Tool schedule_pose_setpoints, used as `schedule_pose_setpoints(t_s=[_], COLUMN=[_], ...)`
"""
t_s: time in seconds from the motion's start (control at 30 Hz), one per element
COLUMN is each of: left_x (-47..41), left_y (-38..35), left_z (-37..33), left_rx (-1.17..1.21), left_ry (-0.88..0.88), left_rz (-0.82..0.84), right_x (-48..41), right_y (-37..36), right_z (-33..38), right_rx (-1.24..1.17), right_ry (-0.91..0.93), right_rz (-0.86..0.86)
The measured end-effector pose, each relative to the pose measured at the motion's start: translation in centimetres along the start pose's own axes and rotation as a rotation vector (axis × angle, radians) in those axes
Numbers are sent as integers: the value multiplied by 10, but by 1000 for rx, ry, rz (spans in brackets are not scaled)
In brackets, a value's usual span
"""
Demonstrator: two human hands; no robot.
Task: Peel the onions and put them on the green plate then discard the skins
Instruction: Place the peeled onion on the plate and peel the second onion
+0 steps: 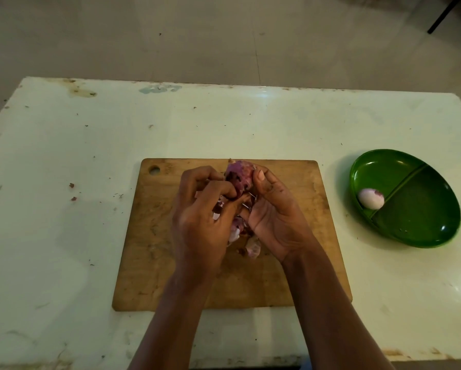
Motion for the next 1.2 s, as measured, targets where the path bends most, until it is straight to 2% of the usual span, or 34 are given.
schedule_pose_setpoints(t_s=[0.23, 0.4, 0.53, 0.63, 0.77, 0.93, 1.07, 1.2], left_x=[1, 2, 2, 3, 4, 1, 1, 1], left_y=[-2, -3, -6, -6, -7, -3, -4, -2], left_z=[0, 5, 5, 5, 10, 2, 2, 4], left_rx=[23, 28, 40, -6, 29, 117, 92, 56], left_ry=[19, 31, 73, 56, 171, 105, 59, 74], left_rz=[24, 52, 85, 86, 107, 72, 84, 40], right_x=[-3, -3, 0, 0, -1, 0, 3, 2], right_y=[10, 13, 15, 12, 11, 6, -3, -5], right_z=[-2, 3, 6, 5, 2, 1, 2, 1], right_rx=[-93, -212, -220, -223, -168, -119, -39, 25], right_ry=[1, 26, 13, 6, -1, 2, 3, -10], right_rz=[-127, -168, -189, -169, -138, -47, 48, 34])
Point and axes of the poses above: each hand's wrist, its own x-axis away from the middle knuckle, its own y-axis out of the back of the hand, z = x × y, the point moved 5 cm from there along -x, towards the middle knuckle, and after that the axes turned 7 degrees about y, right-handed, at the moved point
